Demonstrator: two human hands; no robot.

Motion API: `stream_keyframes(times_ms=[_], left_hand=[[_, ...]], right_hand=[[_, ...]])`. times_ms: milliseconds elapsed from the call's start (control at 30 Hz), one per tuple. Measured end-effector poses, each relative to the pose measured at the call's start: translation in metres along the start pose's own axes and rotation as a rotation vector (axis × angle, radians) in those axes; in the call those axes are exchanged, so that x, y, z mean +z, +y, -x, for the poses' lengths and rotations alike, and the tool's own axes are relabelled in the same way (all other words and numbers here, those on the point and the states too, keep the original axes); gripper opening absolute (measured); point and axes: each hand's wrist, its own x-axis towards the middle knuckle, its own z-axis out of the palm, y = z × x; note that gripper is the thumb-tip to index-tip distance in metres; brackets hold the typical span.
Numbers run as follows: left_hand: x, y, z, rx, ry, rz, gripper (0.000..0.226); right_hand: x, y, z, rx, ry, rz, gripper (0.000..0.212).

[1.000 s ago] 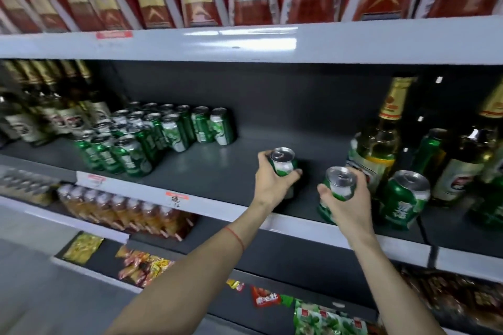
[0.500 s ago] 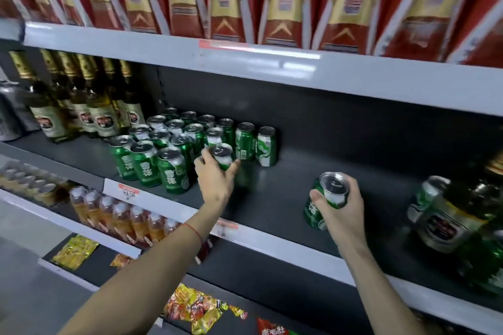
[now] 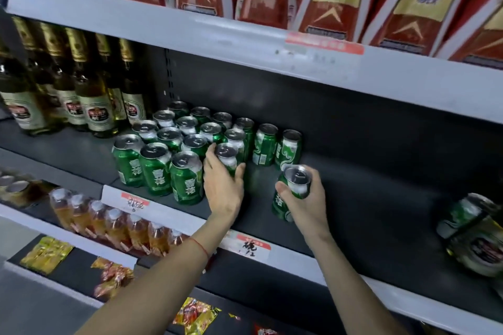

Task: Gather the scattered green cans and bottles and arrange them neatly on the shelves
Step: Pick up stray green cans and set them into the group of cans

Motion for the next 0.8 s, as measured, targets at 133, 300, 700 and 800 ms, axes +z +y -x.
stream_keyframes(times_ms=[133, 300, 700, 800], left_hand=[[-0.011, -0.002, 0.008, -0.028, -0.085, 0.064, 0.092], [-0.03, -0.007, 0.025, -0.025, -0.144, 0.1, 0.092], [-0.051, -0.019, 0.036, 0.028, -0.149, 0.232, 0.031], [-0.052, -0.017, 0.034, 0.049, -0.227, 0.241, 0.026]], right_hand=[[0.032, 0.007, -0.031, -0.012, -0.048, 0.023, 0.046], [0.064, 0.004, -0.067, -0.04, -0.068, 0.014, 0.049], [0.095, 0.022, -0.083, -0.106, -0.037, -0.003, 0.047], [0.095, 0.021, -0.082, -0.125, -0.031, 0.038, 0.05]])
